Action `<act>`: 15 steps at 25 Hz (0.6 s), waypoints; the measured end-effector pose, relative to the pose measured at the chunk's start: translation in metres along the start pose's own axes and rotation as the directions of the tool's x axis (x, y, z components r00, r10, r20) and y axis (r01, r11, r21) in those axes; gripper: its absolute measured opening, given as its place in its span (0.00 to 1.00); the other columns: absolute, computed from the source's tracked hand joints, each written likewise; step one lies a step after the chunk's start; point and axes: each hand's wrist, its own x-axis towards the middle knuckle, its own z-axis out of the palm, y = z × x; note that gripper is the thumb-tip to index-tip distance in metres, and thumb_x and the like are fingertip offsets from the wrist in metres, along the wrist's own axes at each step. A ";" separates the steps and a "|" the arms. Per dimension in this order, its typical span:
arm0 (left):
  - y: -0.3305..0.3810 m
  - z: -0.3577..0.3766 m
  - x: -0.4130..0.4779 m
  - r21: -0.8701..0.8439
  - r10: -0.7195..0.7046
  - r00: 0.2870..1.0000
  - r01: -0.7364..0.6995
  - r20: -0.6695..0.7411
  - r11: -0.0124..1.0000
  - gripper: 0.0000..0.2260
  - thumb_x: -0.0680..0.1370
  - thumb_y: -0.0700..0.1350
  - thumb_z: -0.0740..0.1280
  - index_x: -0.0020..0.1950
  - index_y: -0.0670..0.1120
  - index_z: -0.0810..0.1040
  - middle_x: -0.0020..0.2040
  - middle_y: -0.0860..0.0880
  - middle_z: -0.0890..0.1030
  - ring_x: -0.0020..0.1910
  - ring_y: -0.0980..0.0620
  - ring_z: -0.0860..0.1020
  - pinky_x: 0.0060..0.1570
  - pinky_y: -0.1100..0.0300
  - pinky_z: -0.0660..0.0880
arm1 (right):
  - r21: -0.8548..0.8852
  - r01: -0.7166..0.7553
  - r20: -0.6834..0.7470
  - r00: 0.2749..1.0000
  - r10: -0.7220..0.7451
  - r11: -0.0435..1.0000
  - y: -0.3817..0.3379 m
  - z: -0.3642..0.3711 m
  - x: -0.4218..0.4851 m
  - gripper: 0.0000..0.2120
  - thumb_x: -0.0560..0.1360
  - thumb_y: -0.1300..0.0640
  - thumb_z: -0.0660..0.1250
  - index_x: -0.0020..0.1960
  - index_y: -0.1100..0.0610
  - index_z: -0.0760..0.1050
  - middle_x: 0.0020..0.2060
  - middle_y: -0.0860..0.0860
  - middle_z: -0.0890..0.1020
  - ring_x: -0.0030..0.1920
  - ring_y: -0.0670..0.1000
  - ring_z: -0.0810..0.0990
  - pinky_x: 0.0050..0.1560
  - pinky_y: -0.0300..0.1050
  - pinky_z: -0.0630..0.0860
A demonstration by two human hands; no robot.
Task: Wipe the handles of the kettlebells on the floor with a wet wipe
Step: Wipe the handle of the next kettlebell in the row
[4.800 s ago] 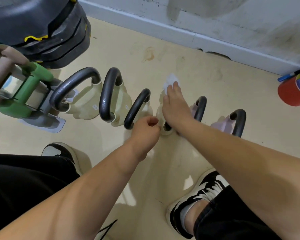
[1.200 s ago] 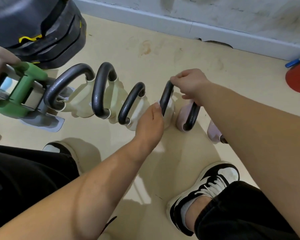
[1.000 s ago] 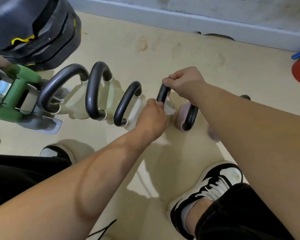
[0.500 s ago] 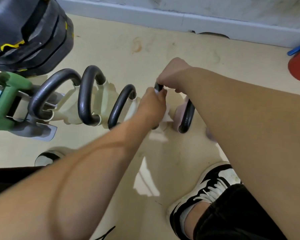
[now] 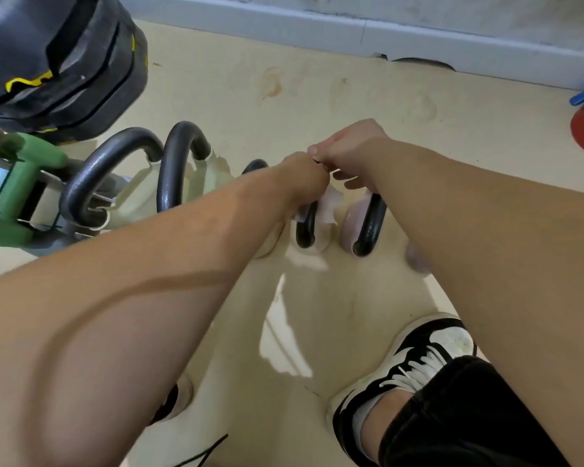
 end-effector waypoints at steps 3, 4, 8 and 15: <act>-0.015 0.024 -0.016 -0.059 0.108 0.983 -0.118 -0.148 0.991 0.13 0.85 0.48 0.57 0.64 0.41 0.72 0.45 0.45 0.78 0.49 0.41 0.81 0.42 0.50 0.77 | 0.041 -0.028 0.003 1.000 0.028 0.999 0.001 -0.001 -0.005 0.14 0.73 0.51 0.75 0.54 0.58 0.86 0.51 0.57 0.87 0.51 0.56 0.87 0.57 0.54 0.83; -0.028 0.042 -0.028 -0.098 0.153 0.961 -0.179 -0.229 0.979 0.15 0.85 0.48 0.58 0.67 0.41 0.69 0.50 0.44 0.79 0.51 0.42 0.81 0.46 0.49 0.77 | 0.042 -0.032 0.008 0.999 0.032 0.999 0.000 -0.002 -0.008 0.14 0.73 0.51 0.75 0.54 0.58 0.85 0.51 0.58 0.87 0.49 0.56 0.87 0.57 0.54 0.83; -0.076 0.084 -0.063 -0.096 0.219 0.925 -0.260 -0.309 0.961 0.21 0.85 0.47 0.57 0.77 0.43 0.62 0.70 0.45 0.71 0.68 0.47 0.71 0.65 0.60 0.67 | 0.078 -0.007 -0.019 1.000 0.009 0.997 0.002 0.003 -0.013 0.10 0.76 0.51 0.72 0.51 0.56 0.85 0.42 0.54 0.86 0.41 0.54 0.80 0.55 0.52 0.83; -0.044 0.019 -0.056 0.178 0.511 0.763 -0.483 -0.395 0.858 0.21 0.86 0.49 0.55 0.73 0.37 0.67 0.65 0.40 0.74 0.65 0.45 0.73 0.60 0.59 0.67 | 0.286 -0.060 -0.077 0.993 0.085 0.957 0.017 -0.001 -0.010 0.07 0.75 0.62 0.64 0.44 0.63 0.80 0.38 0.60 0.85 0.35 0.57 0.81 0.44 0.47 0.81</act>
